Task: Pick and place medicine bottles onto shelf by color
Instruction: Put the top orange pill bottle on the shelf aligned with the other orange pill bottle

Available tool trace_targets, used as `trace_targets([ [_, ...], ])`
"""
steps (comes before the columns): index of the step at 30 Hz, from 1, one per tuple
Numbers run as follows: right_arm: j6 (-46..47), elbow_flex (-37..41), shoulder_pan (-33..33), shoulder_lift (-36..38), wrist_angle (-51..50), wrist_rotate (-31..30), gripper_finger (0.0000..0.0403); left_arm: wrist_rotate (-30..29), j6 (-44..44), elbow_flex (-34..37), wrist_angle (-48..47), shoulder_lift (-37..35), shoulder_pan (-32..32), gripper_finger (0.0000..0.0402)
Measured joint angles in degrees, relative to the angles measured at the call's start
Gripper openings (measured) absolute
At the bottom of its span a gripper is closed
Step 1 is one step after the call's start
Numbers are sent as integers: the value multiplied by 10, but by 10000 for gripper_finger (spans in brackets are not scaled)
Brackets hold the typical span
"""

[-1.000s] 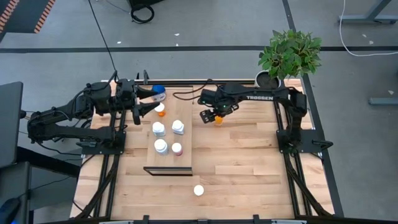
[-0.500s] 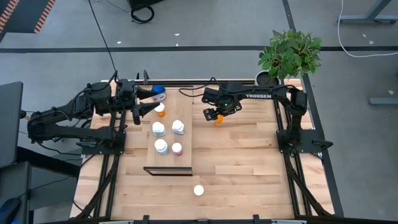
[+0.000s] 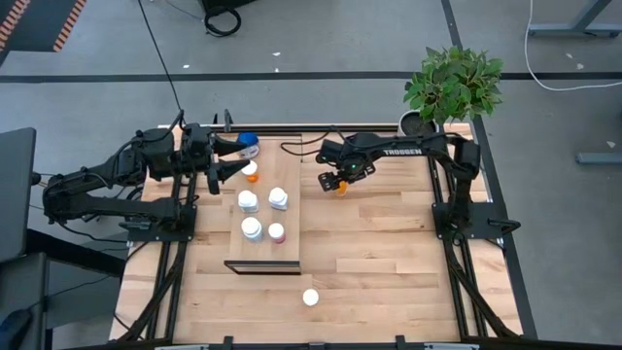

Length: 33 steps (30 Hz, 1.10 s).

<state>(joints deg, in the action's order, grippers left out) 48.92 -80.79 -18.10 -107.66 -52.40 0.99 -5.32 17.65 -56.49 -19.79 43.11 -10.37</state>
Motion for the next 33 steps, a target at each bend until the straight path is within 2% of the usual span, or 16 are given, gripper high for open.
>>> trace_targets([
  [10,-53,16,-19,0,21,-3,255,0,6,0,-28,0,0,253],
  [21,-83,16,-20,0,20,37,196,-11,12,0,-49,0,-1,234],
  [25,-92,14,-20,0,13,74,193,-13,12,0,-41,0,-1,233],
  [29,-111,-19,-20,0,-29,105,200,-14,-12,0,-31,0,-1,233],
  [33,-115,-85,-20,8,-95,115,199,-27,-36,0,-5,0,-1,233],
])
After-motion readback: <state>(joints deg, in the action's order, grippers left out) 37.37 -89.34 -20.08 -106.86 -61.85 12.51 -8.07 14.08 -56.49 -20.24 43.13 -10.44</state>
